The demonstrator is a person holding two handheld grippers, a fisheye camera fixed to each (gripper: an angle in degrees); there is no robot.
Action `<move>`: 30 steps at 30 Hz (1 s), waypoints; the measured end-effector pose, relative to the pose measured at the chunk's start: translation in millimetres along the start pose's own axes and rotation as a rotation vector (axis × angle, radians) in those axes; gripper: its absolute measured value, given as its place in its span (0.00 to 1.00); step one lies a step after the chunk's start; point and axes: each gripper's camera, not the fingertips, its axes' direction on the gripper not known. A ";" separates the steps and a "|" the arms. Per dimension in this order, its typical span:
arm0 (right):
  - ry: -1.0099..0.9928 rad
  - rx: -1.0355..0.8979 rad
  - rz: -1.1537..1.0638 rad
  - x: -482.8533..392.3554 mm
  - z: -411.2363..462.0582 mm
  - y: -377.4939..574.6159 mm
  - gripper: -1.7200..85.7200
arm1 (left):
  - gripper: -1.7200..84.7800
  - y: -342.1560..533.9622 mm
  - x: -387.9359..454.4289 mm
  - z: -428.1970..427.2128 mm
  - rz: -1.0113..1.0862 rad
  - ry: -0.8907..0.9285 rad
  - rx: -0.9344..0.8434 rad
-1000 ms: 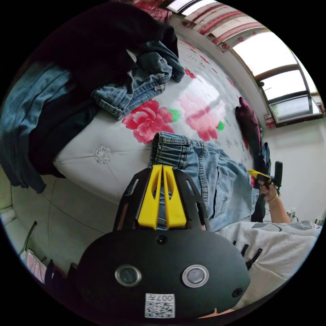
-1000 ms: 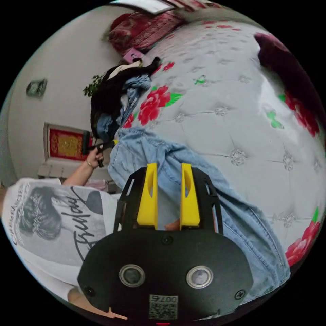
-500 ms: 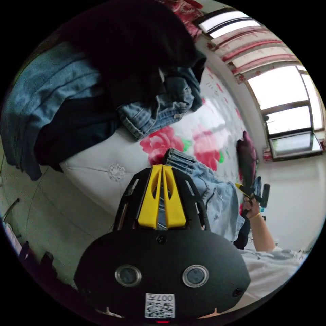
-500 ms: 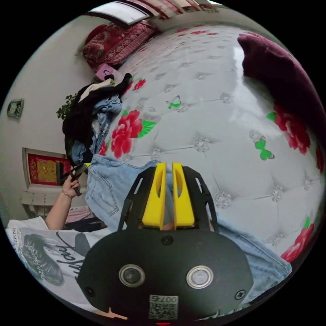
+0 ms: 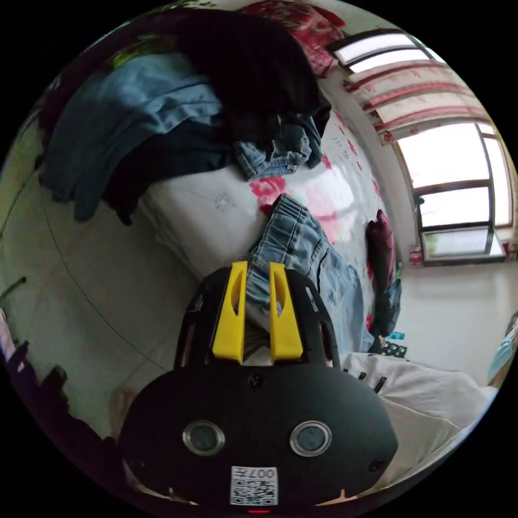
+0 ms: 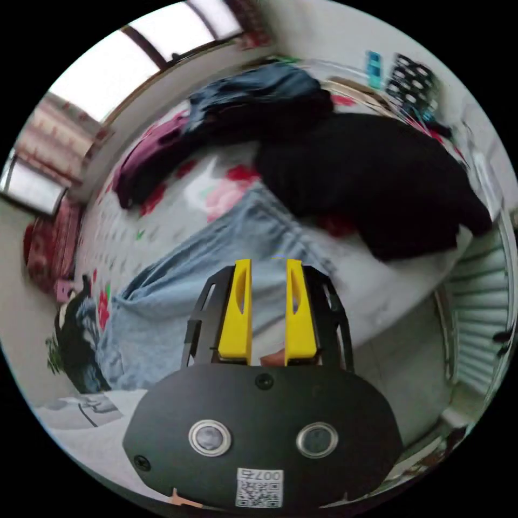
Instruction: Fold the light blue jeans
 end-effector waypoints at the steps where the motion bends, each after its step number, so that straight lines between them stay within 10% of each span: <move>1: 0.006 0.000 0.087 26.7 -4.0 7.3 0.07 | 0.12 4.5 -4.1 0.3 -0.020 0.019 -0.003; 16: -0.070 -0.032 -0.080 16.9 -10.4 36.9 0.02 | 0.02 9.5 21.5 37.4 0.031 -0.014 -0.210; 23: -0.381 0.103 -0.173 -10.1 -71.0 25.3 0.02 | 0.01 2.7 50.4 -4.2 0.089 0.363 -0.049; 30: -0.448 0.163 -0.247 -26.1 -95.1 36.8 0.02 | 0.12 58.8 32.9 7.4 0.007 -0.003 0.053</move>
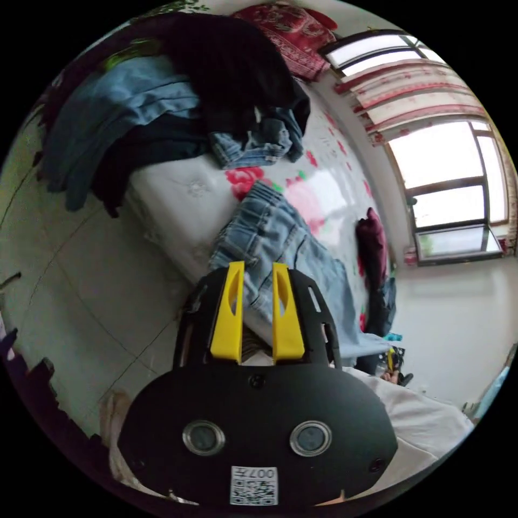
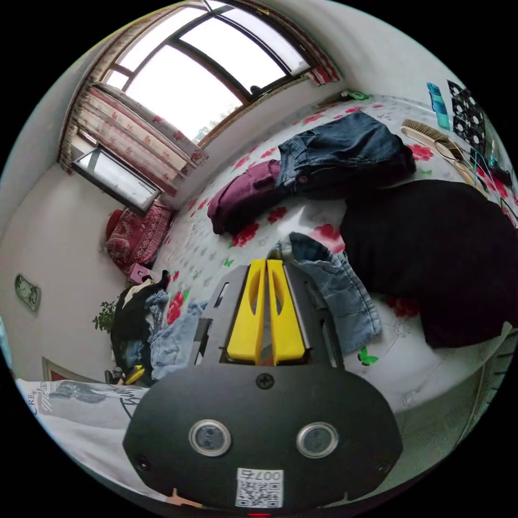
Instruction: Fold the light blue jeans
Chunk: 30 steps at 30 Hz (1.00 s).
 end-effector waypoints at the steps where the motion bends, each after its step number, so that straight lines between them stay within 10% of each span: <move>1: 0.014 -0.007 -0.001 2.3 -3.5 7.9 0.02 | 0.12 8.0 -5.3 0.9 -0.016 -0.005 0.010; 11: -0.006 -0.049 0.109 32.1 -12.6 22.9 0.02 | 0.11 20.9 -38.5 53.0 -0.202 0.138 -0.144; 30: -0.335 0.276 -0.161 -36.8 -105.2 -99.4 0.02 | 0.06 -53.2 162.1 -23.9 0.529 0.152 -0.051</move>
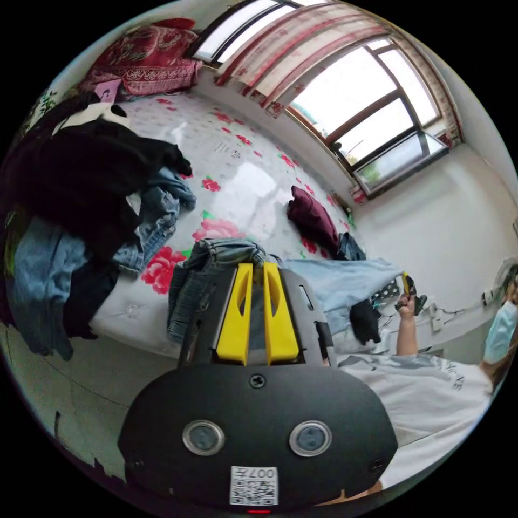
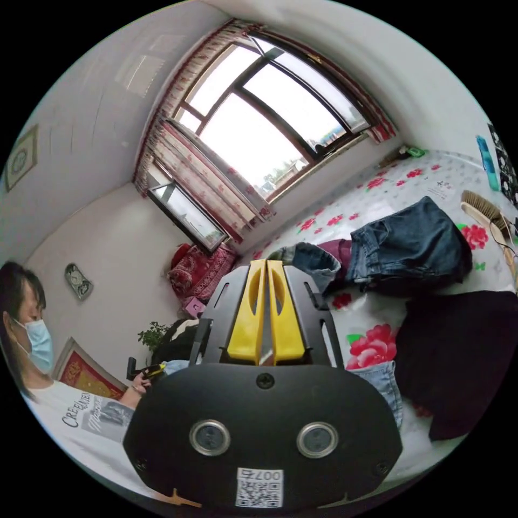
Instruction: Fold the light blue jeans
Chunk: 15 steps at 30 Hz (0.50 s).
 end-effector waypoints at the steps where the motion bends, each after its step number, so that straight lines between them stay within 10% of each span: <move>1: 0.030 -0.019 0.003 10.3 -3.7 11.9 0.02 | 0.06 7.0 -2.4 5.4 -0.007 -0.013 -0.012; 6: 0.283 -0.284 0.194 101.3 13.8 104.0 0.02 | 0.06 93.8 -83.4 110.7 -0.258 -0.228 -0.381; 15: 0.287 -0.358 0.340 159.3 10.9 140.4 0.02 | 0.05 73.2 -72.5 82.2 -0.219 -0.176 -0.278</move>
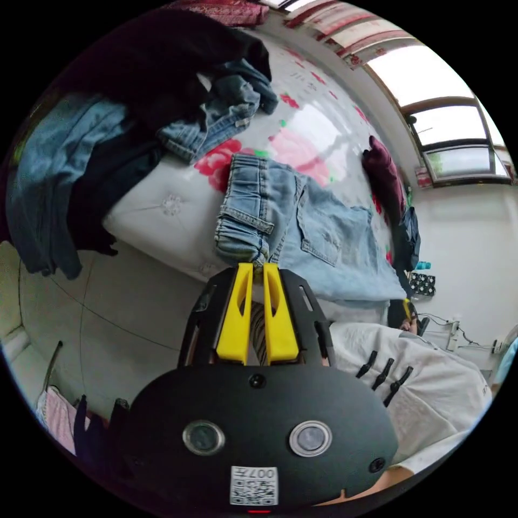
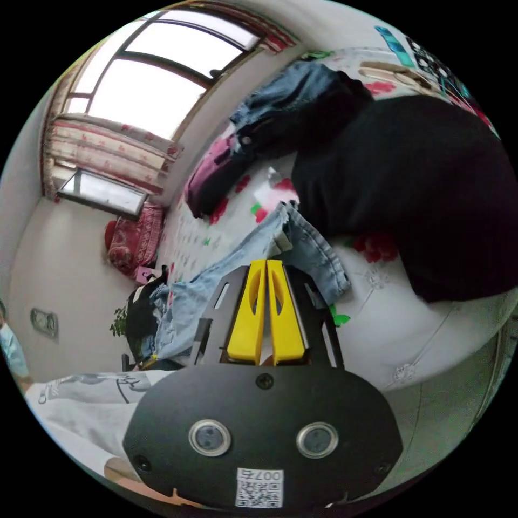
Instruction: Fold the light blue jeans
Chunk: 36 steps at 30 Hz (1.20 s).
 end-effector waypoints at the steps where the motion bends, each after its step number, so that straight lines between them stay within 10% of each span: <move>1: -0.019 0.020 -0.050 -10.4 -9.5 -2.8 0.02 | 0.05 -0.3 0.8 -3.3 -0.003 0.003 0.013; 10: 0.212 0.028 0.168 42.1 15.7 35.8 0.05 | 0.08 21.1 -22.7 34.1 -0.162 0.017 0.024; 24: 0.002 0.205 0.367 44.5 83.5 20.8 0.04 | 0.09 90.1 -88.3 9.9 -0.461 0.282 0.338; 29: -0.055 0.149 -0.175 -92.8 95.8 -9.2 0.03 | 0.10 92.7 -105.4 5.7 -0.506 0.314 0.431; 36: -0.111 -0.423 -1.090 -295.6 222.4 98.5 0.04 | 0.12 76.6 -135.1 12.3 -0.545 0.340 0.451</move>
